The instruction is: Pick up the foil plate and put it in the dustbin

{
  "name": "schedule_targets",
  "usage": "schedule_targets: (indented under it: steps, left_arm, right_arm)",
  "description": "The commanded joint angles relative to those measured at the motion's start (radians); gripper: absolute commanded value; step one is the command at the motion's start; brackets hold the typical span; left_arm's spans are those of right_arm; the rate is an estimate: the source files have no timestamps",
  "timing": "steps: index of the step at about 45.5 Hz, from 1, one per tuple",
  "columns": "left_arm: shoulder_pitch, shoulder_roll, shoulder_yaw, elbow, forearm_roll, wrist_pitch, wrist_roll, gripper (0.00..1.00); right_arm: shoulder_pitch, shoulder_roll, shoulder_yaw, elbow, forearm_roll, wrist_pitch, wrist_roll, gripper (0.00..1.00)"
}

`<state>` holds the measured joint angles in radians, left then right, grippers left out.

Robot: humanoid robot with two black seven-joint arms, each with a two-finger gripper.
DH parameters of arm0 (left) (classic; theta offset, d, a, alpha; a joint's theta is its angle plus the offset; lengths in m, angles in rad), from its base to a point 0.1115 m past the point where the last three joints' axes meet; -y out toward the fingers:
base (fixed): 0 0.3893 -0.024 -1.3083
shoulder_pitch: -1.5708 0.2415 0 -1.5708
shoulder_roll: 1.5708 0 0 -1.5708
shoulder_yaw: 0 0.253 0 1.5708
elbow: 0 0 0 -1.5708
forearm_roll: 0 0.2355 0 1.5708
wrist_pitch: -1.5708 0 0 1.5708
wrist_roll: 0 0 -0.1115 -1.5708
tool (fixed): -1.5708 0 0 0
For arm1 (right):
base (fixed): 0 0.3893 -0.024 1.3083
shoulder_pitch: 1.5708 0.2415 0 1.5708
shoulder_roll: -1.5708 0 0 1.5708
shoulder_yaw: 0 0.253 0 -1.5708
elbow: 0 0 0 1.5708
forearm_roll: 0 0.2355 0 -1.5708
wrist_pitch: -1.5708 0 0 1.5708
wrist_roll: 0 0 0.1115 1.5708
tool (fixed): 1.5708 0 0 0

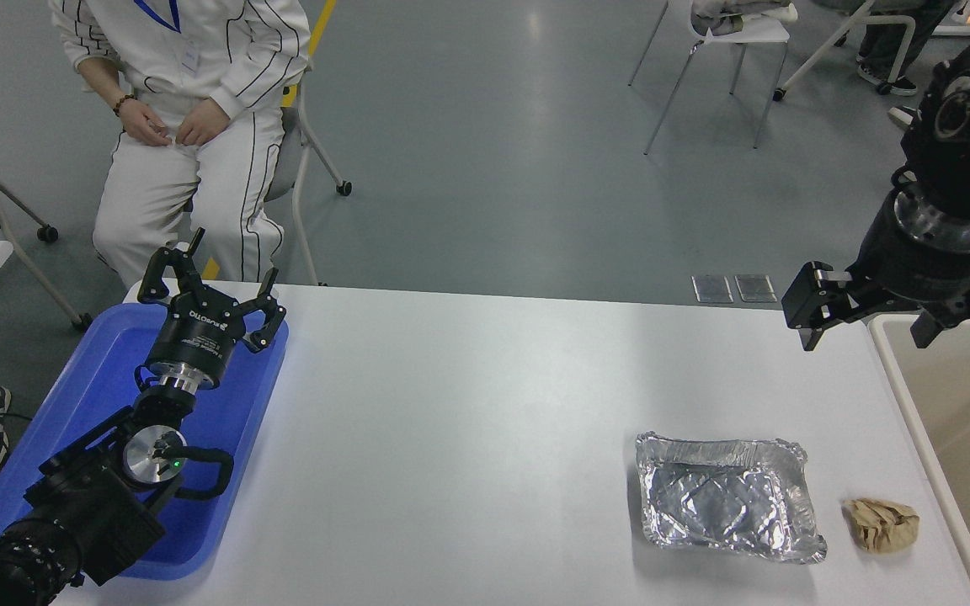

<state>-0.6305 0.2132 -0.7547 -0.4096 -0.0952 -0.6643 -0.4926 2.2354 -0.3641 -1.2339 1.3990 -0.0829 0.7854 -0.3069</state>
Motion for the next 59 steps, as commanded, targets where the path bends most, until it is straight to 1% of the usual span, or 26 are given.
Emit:
schedule_targets:
  steps: [1, 59]
  left_arm:
    - [0.002, 0.0, 0.003, 0.0, 0.002, 0.0, 0.0, 1.0]
    - [0.0, 0.0, 0.0, 0.0, 0.0, 0.0, -0.001, 1.0]
  right_arm:
    - [0.0, 0.001, 0.001, 0.0, 0.0, 0.0, -0.001, 1.0]
    - [0.021, -0.003, -0.002, -0.005, 0.0, 0.0, 0.0, 1.0]
